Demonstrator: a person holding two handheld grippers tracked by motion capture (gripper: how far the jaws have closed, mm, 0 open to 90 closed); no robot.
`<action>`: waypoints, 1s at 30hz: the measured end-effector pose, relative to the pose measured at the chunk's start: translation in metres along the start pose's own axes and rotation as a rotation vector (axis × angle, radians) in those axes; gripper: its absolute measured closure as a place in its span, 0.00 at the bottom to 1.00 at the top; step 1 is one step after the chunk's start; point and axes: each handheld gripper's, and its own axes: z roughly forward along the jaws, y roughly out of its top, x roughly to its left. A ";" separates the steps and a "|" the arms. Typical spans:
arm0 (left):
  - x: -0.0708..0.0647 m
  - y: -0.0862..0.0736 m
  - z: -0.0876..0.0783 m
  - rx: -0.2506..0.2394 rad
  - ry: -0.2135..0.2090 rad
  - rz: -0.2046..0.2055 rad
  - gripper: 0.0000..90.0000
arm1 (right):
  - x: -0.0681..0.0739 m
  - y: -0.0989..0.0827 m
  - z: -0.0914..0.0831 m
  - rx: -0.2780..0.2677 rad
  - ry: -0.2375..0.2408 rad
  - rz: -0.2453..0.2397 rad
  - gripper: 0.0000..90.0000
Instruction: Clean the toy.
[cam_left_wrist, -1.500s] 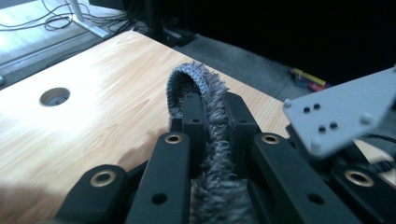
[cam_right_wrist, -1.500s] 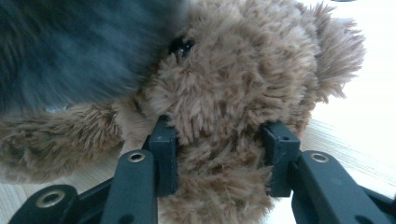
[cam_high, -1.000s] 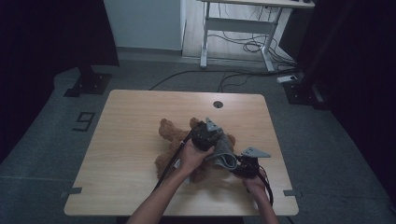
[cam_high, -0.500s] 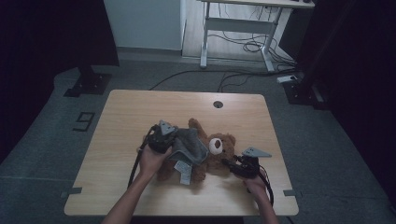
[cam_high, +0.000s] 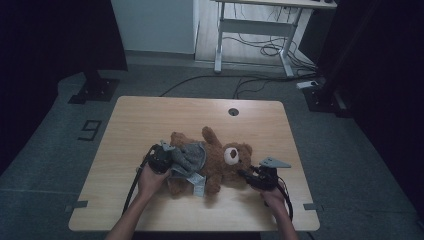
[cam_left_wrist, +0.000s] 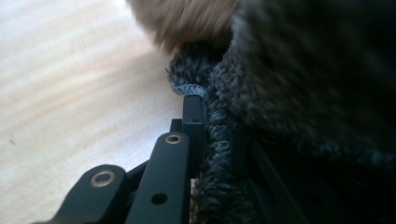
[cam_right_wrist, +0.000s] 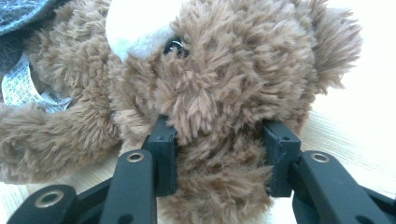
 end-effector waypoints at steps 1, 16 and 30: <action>0.002 -0.001 0.000 -0.005 -0.011 -0.015 0.90 | 0.000 0.000 0.000 0.000 0.000 0.001 0.62; -0.018 0.091 -0.031 -0.221 -0.086 -0.014 0.90 | -0.008 0.010 0.022 -0.046 -0.119 0.023 0.64; -0.054 0.114 0.014 -0.129 -0.114 0.067 0.90 | -0.004 0.005 0.016 -0.021 -0.102 -0.078 0.52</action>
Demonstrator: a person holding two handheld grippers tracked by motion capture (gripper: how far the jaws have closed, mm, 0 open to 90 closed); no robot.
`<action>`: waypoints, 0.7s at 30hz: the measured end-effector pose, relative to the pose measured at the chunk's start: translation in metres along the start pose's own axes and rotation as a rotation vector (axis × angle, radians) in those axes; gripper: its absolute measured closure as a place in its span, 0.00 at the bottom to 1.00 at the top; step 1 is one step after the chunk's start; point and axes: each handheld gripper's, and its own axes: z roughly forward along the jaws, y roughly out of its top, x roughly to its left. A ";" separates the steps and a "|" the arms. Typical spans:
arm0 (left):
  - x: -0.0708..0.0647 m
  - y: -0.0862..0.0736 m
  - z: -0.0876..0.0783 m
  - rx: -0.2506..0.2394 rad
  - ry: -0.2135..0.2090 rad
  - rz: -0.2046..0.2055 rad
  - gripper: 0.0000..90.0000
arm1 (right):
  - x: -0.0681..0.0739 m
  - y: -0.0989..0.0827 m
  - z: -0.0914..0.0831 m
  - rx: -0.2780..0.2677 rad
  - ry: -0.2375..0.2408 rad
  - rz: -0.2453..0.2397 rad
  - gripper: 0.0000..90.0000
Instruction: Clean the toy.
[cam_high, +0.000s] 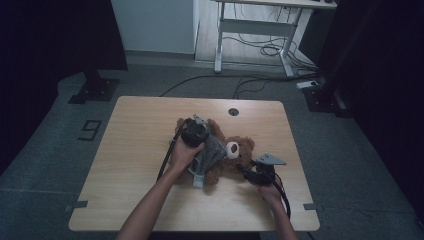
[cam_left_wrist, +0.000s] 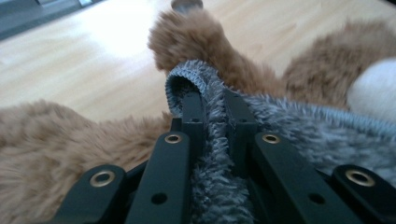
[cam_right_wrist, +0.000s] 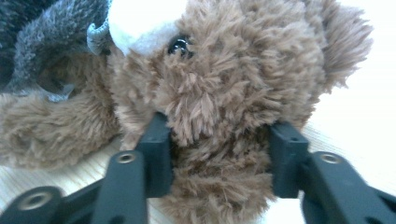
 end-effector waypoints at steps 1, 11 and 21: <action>-0.001 -0.004 -0.002 -0.006 -0.003 0.004 0.90 | 0.001 0.000 0.000 -0.001 0.001 -0.003 0.49; -0.025 -0.044 -0.026 -0.061 0.013 0.085 0.91 | 0.003 0.012 -0.023 -0.036 0.046 0.036 0.22; -0.017 -0.056 -0.033 -0.116 -0.062 0.001 0.91 | 0.012 0.064 -0.001 -0.009 -0.070 0.052 0.11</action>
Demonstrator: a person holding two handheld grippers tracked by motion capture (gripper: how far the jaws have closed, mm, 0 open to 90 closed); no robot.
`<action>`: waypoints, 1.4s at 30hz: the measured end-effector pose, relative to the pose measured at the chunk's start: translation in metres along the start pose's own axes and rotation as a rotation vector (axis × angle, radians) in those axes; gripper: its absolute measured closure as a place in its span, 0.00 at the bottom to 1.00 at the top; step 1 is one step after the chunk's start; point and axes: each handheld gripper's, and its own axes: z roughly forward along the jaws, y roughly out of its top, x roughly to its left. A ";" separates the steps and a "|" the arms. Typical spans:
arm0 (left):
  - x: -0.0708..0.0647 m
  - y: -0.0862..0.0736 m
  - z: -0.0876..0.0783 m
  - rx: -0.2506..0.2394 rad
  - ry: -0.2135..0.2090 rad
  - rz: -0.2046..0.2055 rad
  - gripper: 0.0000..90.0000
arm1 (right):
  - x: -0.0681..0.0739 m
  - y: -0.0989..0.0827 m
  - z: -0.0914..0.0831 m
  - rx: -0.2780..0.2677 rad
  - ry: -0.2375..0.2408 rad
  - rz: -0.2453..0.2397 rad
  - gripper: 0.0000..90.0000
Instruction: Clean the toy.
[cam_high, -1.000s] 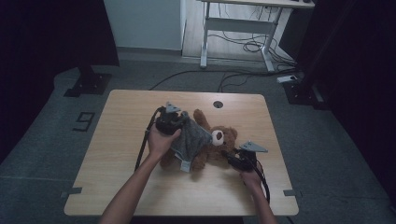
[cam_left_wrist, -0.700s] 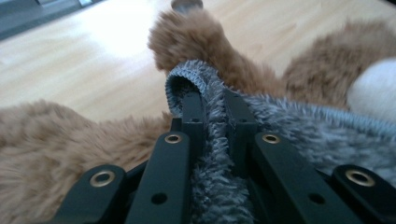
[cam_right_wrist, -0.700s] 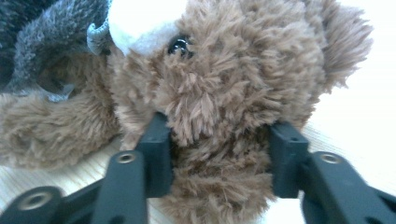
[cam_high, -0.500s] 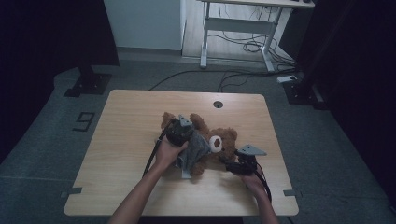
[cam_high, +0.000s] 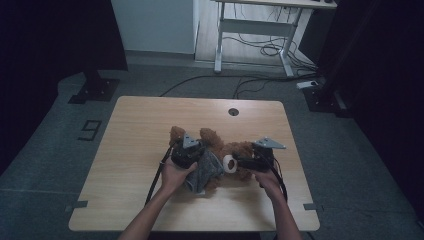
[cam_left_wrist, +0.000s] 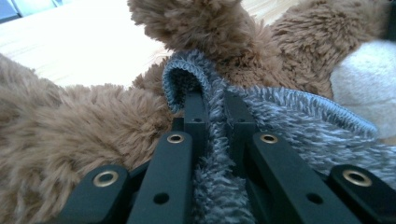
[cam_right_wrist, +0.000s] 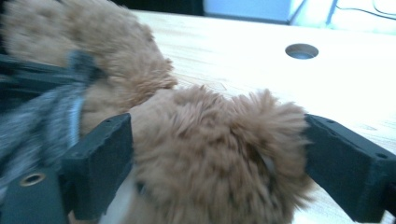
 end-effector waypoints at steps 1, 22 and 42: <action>0.001 -0.001 -0.001 -0.002 -0.006 -0.006 0.91 | 0.000 0.001 0.005 0.015 -0.016 0.013 0.10; -0.038 0.046 -0.025 -0.089 -0.132 0.028 0.90 | 0.003 -0.036 0.003 0.031 0.078 0.133 0.17; -0.040 0.051 0.029 0.081 -0.065 0.021 0.90 | 0.017 -0.052 -0.015 -0.010 0.077 0.029 0.24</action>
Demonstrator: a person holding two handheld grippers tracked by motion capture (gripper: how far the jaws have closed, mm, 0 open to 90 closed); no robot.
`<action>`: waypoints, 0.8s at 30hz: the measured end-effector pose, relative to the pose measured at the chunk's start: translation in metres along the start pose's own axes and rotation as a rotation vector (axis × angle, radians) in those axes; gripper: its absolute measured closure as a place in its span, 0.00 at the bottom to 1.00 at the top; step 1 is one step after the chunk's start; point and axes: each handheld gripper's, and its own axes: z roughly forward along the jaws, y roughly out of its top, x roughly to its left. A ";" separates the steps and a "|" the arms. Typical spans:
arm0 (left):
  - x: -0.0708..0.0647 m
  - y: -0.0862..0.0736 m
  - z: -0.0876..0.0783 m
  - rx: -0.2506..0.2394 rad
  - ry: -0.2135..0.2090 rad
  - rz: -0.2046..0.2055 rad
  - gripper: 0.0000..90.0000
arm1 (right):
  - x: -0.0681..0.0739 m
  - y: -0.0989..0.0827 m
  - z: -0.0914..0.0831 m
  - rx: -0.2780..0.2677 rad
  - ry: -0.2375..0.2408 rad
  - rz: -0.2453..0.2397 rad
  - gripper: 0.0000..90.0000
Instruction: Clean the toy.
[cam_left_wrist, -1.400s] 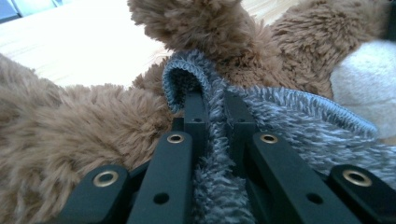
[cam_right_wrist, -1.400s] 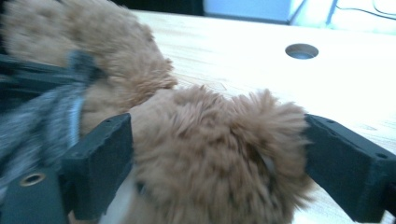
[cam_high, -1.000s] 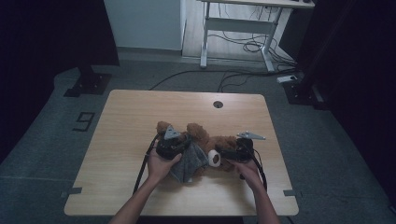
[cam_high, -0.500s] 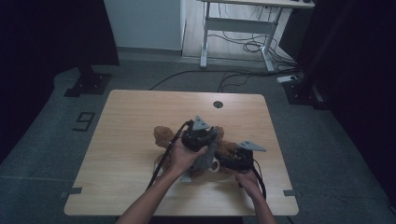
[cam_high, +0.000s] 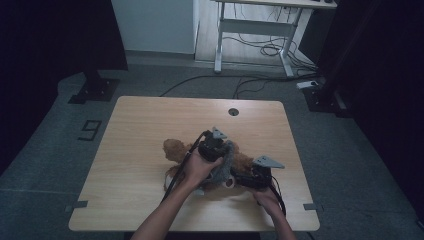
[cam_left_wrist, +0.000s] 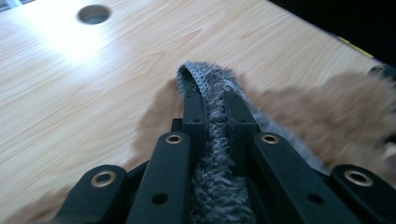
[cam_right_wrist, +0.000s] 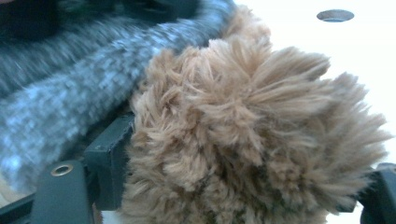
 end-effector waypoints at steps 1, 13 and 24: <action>0.003 -0.002 -0.003 -0.001 0.007 -0.005 0.90 | -0.001 0.000 0.000 0.002 0.002 0.005 0.24; 0.078 -0.058 -0.064 -0.022 0.081 -0.160 0.90 | -0.002 -0.001 0.000 -0.005 0.014 0.027 0.24; 0.098 -0.089 -0.085 -0.019 0.143 -0.185 0.91 | -0.002 -0.001 -0.001 -0.001 0.020 0.027 0.24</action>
